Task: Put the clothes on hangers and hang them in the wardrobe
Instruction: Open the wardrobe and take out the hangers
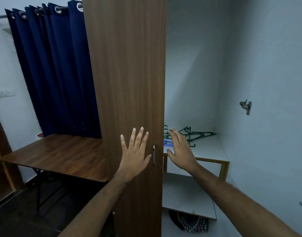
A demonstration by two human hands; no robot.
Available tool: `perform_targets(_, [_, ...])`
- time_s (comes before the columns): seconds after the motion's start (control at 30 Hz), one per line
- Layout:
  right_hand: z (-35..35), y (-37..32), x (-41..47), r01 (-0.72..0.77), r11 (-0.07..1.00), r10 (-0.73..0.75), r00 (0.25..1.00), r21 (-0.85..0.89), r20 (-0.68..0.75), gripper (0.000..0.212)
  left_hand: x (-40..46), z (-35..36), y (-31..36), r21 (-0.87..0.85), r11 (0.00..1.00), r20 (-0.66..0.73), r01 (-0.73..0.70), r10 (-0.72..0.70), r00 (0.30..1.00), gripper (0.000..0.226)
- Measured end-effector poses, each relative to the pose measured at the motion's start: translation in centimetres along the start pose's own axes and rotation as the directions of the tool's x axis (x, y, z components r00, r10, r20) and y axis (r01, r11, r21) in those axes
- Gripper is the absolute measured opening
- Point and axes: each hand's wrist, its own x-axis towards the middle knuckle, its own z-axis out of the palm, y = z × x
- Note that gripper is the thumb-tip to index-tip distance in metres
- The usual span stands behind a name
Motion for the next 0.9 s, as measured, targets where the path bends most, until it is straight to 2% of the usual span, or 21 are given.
perform_targets(0.17, [4.5,3.1,5.7,-0.122,0.960,0.119,0.993,0.250,0.028,0.086,2.7,3.8,-1.4,0.084,0.996,0.013,-0.012,0.010,1.000,0.092])
perform_targets(0.27, [7.3,5.0,9.2,-0.231,0.885,0.216,0.973,0.405,0.082,0.098,5.0,6.2,-2.2,0.118,0.993,0.039,0.004,-0.009,0.999,0.092])
perform_targets(0.33, [8.7,6.2,11.5,-0.265,0.822,0.229,0.964,0.504,0.134,0.101,6.9,7.7,-2.6,0.164,0.987,0.043,-0.005,-0.002,0.999,0.095])
perform_targets(0.4, [9.6,7.5,14.0,-0.298,0.722,0.218,0.955,0.625,0.203,0.092,9.2,8.9,-2.8,0.196,0.981,0.042,-0.011,0.003,0.999,0.100])
perform_targets(0.5, [10.7,9.4,17.0,-0.296,0.534,0.147,0.955,0.792,0.258,0.051,12.4,10.6,-2.9,0.209,0.978,0.027,0.006,-0.012,1.000,0.104])
perform_targets(0.6, [11.5,10.5,18.2,-0.280,0.456,0.114,0.960,0.845,0.256,0.035,13.8,12.5,-2.5,0.185,0.983,0.059,0.016,-0.028,0.998,0.105])
perform_targets(0.77, [11.8,11.0,17.4,-0.271,0.449,0.053,0.959,0.852,0.277,0.042,13.0,14.2,-2.0,0.163,0.986,0.108,0.046,-0.064,0.992,0.102])
perform_targets(0.9, [10.7,8.9,14.7,-0.255,0.424,-0.003,0.959,0.869,0.283,0.041,10.5,12.9,-2.1,0.070,0.996,0.042,0.062,-0.065,0.997,0.093])
